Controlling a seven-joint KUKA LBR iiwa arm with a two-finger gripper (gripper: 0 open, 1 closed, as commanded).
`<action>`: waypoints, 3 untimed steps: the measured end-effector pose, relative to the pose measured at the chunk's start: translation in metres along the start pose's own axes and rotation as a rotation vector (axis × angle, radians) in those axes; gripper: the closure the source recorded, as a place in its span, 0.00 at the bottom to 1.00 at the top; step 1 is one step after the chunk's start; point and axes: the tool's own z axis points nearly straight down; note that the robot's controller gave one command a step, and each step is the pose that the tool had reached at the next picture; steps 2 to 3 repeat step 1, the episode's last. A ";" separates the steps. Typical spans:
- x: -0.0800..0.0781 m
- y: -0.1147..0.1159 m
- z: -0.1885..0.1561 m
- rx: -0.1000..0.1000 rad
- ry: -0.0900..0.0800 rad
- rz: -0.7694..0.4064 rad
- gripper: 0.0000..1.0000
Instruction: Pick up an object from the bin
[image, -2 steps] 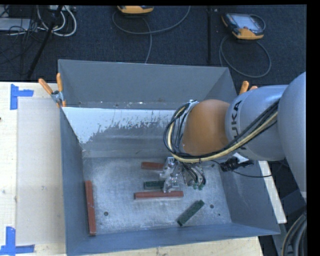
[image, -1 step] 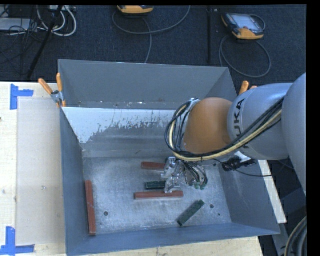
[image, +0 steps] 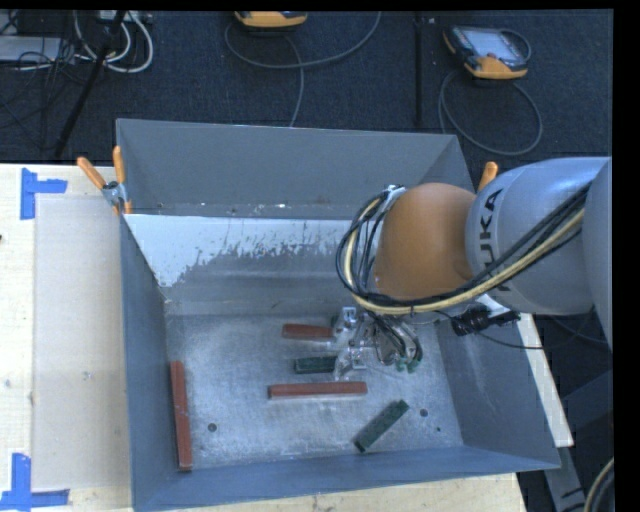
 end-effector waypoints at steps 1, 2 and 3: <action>-0.001 0.000 -0.022 -0.001 -0.008 0.000 1.00; -0.001 0.000 -0.022 -0.001 -0.008 0.000 1.00; -0.001 0.000 -0.022 -0.001 -0.008 0.000 1.00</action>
Offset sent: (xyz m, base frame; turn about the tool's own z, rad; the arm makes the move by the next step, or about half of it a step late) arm 0.0000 0.0000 0.0403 0.0000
